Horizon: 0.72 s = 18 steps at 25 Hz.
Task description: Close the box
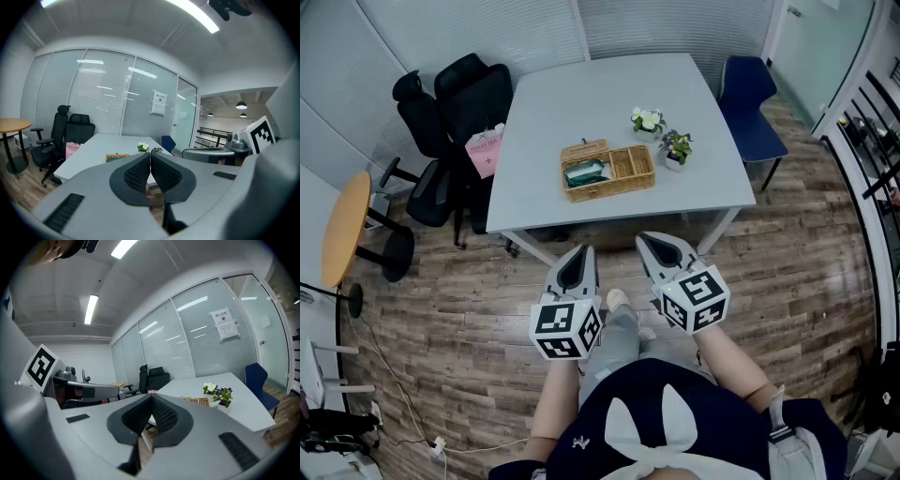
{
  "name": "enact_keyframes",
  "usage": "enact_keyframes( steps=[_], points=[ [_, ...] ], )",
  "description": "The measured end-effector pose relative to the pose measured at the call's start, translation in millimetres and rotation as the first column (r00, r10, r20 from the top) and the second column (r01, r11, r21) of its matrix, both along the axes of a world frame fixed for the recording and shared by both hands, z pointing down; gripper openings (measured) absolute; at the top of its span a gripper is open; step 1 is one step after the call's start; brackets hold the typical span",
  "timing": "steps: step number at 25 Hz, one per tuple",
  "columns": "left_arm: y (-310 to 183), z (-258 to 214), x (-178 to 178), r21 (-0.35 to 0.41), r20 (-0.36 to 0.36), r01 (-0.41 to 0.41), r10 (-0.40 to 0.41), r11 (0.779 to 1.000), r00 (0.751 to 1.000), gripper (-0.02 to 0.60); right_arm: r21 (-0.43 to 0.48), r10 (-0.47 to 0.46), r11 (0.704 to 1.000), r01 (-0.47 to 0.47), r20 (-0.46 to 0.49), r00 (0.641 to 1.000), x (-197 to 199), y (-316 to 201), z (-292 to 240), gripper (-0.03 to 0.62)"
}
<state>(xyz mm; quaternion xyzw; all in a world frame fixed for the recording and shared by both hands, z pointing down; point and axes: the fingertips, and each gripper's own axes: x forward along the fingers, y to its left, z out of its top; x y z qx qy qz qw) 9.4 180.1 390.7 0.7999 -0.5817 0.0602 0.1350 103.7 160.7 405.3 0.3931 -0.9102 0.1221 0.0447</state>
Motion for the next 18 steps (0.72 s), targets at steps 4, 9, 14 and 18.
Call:
enact_keyframes(
  steps=[4, 9, 14, 18],
  points=[
    [-1.3, 7.8, 2.7, -0.015, -0.003, -0.006, 0.006, 1.0, 1.0, 0.023, -0.002, 0.006, 1.0, -0.006, -0.009, 1.0, 0.3, -2.3, 6.0, 0.002],
    [-8.7, 14.9, 1.2, -0.029, -0.004, -0.013, 0.013, 0.999, 1.0, 0.023, 0.004, 0.029, 1.0, -0.028, -0.01, 1.0, -0.3, -11.1, 8.7, 0.003],
    [-23.8, 16.4, -0.6, -0.036, -0.005, -0.023, 0.022, 0.999, 1.0, 0.023, 0.017, 0.03, 0.999, -0.03, -0.034, 0.999, -2.9, -26.7, 6.7, 0.003],
    [-40.6, 14.3, -4.5, -0.035, -0.01, -0.025, 0.025, 0.999, 1.0, 0.023, 0.014, 0.041, 0.999, -0.041, -0.039, 0.998, -4.0, -44.1, 5.7, 0.007]
  ],
)
